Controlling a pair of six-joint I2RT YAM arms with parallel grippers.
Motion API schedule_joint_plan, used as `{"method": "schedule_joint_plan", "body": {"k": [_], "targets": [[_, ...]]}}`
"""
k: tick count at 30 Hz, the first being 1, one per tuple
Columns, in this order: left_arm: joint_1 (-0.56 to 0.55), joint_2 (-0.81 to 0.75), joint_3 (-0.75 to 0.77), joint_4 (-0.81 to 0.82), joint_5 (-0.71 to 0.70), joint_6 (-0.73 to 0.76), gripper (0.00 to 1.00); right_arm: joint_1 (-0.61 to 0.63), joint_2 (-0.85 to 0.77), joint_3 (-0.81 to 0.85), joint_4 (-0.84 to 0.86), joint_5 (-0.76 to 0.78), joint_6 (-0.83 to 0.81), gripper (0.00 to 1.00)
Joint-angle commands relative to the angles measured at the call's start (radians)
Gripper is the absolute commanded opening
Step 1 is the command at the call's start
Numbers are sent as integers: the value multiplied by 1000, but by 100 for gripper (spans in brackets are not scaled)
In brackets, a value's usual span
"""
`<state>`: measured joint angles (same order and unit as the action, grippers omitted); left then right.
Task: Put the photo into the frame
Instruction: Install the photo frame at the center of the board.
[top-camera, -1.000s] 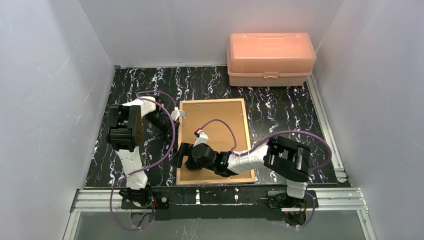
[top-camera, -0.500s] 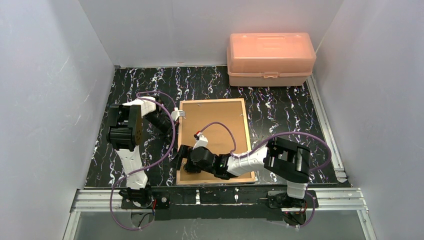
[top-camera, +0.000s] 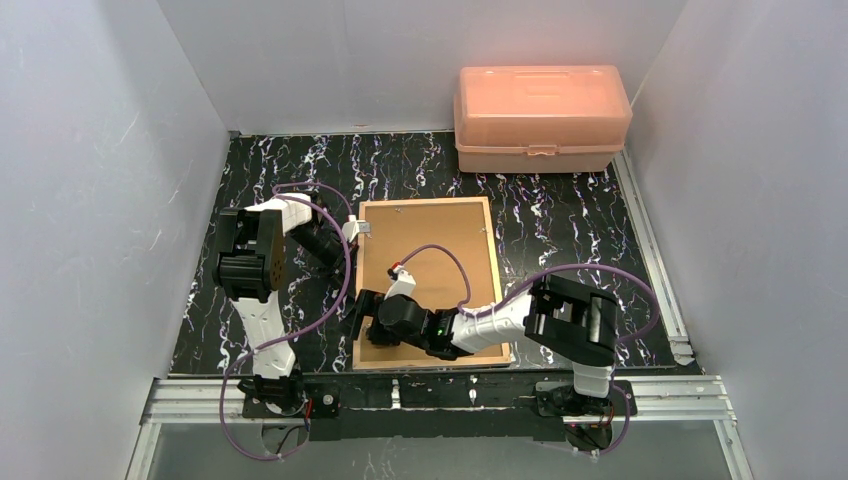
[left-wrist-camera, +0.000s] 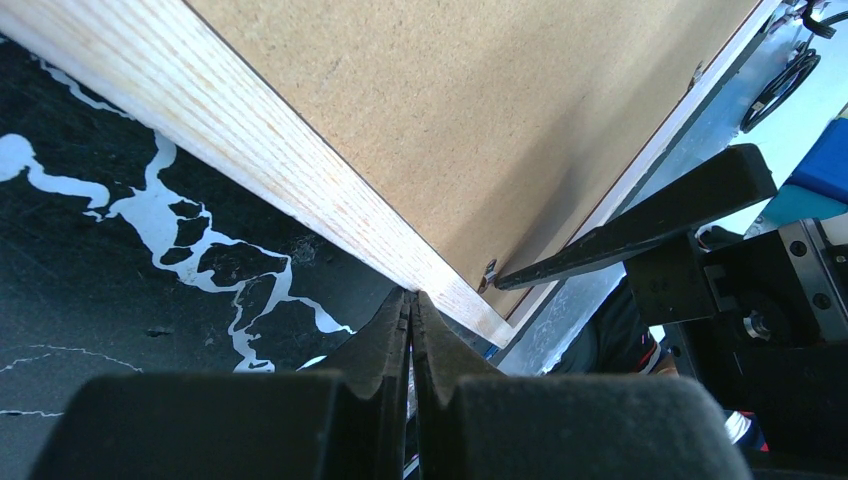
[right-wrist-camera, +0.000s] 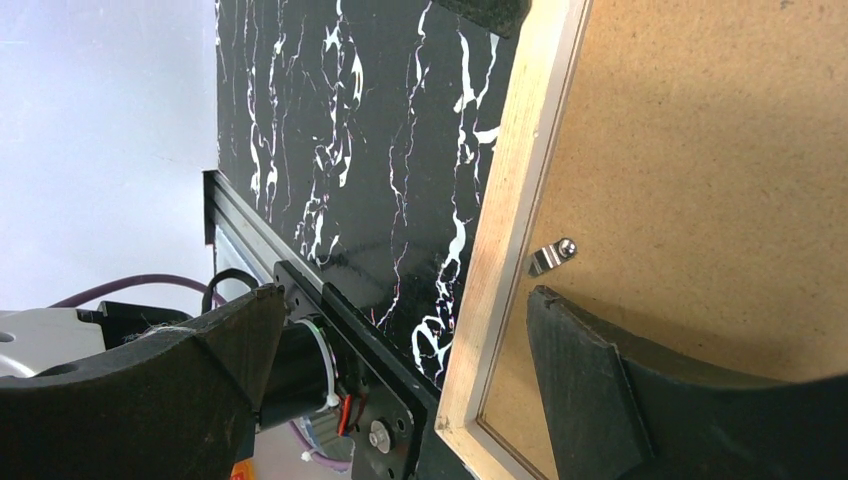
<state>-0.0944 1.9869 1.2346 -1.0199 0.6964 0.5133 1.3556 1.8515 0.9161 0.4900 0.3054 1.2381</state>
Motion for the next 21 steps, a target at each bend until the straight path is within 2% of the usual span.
{"method": "schedule_joint_plan", "body": {"k": [1,21], "targets": [[-1,-7,-13,9,-11,19,0,4,25,33,-25,42,-6,98],[-3,-21,-26,10,-16,39,0,-7,55,53,-19,38,-5,99]]}}
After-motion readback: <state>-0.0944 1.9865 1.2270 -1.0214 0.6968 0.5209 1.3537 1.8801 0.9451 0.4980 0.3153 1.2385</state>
